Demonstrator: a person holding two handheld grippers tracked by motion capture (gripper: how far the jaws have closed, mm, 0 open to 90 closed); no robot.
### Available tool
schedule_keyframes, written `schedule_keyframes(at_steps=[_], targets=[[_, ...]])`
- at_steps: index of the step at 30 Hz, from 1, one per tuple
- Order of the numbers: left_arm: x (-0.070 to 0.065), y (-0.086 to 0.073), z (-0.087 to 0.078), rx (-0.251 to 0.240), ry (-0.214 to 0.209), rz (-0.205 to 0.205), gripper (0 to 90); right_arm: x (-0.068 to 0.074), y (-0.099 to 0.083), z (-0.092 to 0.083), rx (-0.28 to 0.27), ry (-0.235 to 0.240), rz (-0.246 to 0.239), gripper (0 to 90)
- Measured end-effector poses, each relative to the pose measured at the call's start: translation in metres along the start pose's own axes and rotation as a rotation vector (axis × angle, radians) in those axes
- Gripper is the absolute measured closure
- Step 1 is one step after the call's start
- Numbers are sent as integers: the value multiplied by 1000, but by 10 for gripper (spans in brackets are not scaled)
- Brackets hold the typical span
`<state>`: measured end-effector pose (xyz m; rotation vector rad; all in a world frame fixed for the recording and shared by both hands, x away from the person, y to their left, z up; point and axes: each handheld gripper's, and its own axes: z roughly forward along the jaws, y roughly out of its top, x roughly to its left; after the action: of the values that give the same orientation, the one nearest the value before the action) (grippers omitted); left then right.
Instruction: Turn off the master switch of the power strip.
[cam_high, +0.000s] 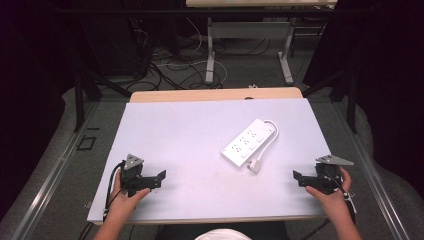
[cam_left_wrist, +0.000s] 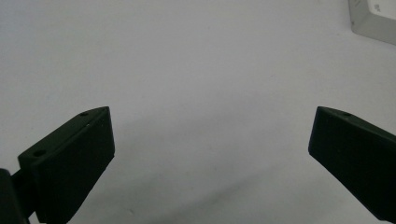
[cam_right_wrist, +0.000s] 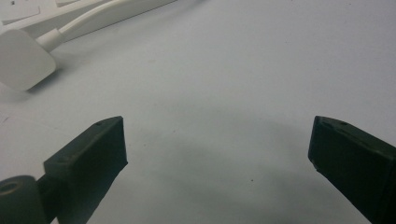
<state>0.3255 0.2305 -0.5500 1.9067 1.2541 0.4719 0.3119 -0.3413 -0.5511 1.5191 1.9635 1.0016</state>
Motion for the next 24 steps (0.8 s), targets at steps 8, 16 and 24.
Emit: schedule_keyframes(at_steps=[8,16,24], targets=[[-2,2,1,-2,-12,6,4,6,1,-6,-27,12,-35,48],[-4,2,-4,-16,-10,13,5,11,4,-6,-48,9,-53,50],[-5,3,-6,-11,-12,15,5,14,7,-7,-44,21,-73,84]])
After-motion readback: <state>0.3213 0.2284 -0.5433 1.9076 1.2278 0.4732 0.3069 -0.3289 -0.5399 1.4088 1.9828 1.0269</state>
